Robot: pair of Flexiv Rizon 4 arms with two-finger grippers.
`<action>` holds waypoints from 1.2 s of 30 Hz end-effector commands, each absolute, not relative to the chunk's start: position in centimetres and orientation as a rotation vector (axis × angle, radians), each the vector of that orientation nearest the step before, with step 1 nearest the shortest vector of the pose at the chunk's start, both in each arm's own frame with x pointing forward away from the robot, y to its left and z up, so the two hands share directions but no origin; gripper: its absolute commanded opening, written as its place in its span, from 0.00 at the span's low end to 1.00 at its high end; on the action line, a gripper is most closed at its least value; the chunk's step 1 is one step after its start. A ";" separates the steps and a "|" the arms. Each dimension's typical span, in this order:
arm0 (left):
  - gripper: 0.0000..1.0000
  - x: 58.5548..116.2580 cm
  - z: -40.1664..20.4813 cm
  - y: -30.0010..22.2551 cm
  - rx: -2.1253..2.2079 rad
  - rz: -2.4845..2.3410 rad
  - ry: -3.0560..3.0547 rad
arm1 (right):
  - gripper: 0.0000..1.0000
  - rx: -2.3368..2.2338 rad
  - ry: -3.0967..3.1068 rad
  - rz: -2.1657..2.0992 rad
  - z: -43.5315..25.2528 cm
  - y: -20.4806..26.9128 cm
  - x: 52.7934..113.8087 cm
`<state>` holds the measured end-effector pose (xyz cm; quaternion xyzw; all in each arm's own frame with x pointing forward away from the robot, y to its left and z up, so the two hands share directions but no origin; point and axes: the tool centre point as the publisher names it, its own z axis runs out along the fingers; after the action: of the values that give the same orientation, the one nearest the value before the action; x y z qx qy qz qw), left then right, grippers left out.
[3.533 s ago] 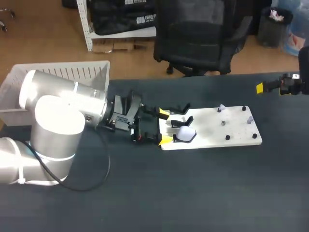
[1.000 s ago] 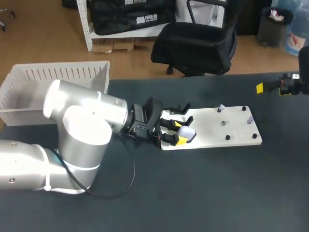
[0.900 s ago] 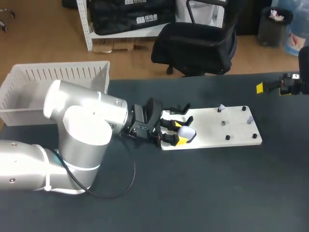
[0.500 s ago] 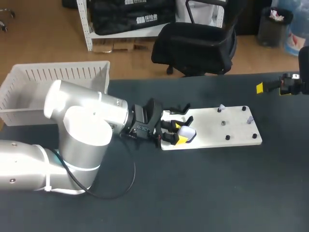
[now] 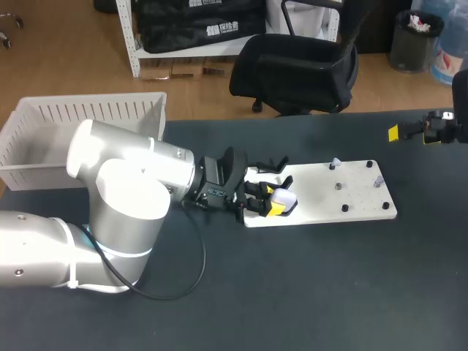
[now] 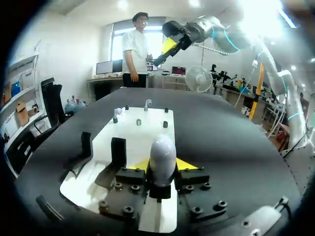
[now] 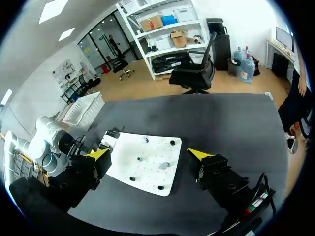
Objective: Pick up each earbud case from the left stands, insert the matching earbuds, close the lid, and place the case in the box.
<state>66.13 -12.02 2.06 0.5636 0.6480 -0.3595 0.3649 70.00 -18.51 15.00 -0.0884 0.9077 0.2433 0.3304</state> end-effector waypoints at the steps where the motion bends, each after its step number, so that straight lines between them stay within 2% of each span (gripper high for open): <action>1: 0.00 66.2 2.9 -11.7 1.438 -0.906 1.658 | 1.00 -0.231 2.374 0.636 15.0 -18.5 70.0; 25: 0.00 68.2 9.2 -13.1 1.400 -0.852 1.514 | 1.00 -0.231 2.374 0.636 15.0 -18.5 70.0; 36: 0.00 69.4 11.0 -16.2 1.436 -0.842 1.439 | 1.00 -0.428 2.421 0.668 12.8 -13.1 68.5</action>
<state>68.69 -15.07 11.32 0.5777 0.5837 -0.3452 0.4543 67.74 -14.01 13.31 -0.1582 0.9103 0.2419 0.2964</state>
